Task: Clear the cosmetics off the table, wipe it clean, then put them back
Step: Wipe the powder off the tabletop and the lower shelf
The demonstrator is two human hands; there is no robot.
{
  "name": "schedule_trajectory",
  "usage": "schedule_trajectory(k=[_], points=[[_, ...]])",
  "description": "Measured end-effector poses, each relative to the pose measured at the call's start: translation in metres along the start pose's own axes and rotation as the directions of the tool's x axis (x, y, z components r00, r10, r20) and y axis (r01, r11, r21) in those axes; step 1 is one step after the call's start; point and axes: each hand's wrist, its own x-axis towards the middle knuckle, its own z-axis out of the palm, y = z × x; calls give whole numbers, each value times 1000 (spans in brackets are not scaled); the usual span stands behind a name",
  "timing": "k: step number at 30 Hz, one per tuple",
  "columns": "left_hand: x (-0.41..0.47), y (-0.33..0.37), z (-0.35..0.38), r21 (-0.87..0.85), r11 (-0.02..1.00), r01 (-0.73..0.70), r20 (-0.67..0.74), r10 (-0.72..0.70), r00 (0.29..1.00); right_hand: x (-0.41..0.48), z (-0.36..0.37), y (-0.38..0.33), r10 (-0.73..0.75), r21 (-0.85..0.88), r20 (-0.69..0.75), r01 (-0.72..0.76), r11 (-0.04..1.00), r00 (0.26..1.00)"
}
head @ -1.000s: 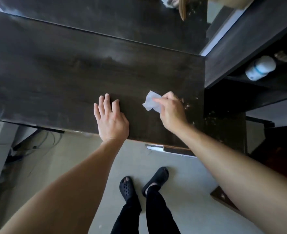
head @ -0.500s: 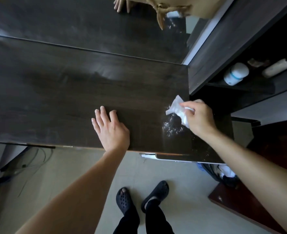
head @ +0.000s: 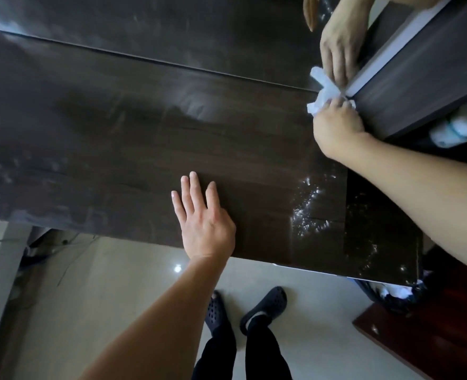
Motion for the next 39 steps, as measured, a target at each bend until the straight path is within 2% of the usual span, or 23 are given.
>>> schedule_trajectory(k=[2,4,7,9,12,16,20,23,25,28,30,31,33,36,39], points=[[0,0,-1,-6,1000,1,1,-1,1000,-32,8,4,-54,-28,47,56,998,997],[-1,1,-3,-7,1000,4,-3,-4,1000,-79,16,12,-103,18,68,102,995,992],[0,3,-4,-8,1000,6,4,-6,1000,-133,20,22,-188,169,33,180,969,982],[1,3,-5,-6,1000,3,-8,-3,1000,-119,19,30,-197,273,-20,195,942,980],[0,5,-3,-14,1000,4,-48,-4,999,-91,22,30,-140,342,-75,157,926,987],[0,5,-2,-7,1000,2,-75,-3,997,-146,33,29,-112,514,-234,221,829,966],[1,6,-2,-16,1000,14,-78,-15,997,-199,24,30,-190,644,-251,310,700,949],[1,6,-2,-17,1000,12,-96,-14,995,-137,8,24,-74,663,-321,280,695,944],[1,6,-2,-17,1000,9,-102,-11,995,-73,2,18,-9,631,-343,237,738,939],[1,6,-1,-11,1000,9,-100,-10,995,3,4,10,88,604,-216,62,795,973],[1,5,1,-6,1000,2,-96,-2,995,19,13,7,190,648,-115,-71,758,975],[2,5,1,-3,1000,1,-98,-1,995,14,15,3,208,662,-105,-88,745,972],[2,3,2,2,1000,4,-103,-4,995,-24,23,-4,133,679,-152,6,734,979],[1,5,-1,-2,1000,6,-90,-6,996,-116,31,-13,-91,699,-272,262,665,958],[1,6,-2,-6,1000,5,-80,-6,997,-163,26,-9,-316,706,-226,378,599,922]])
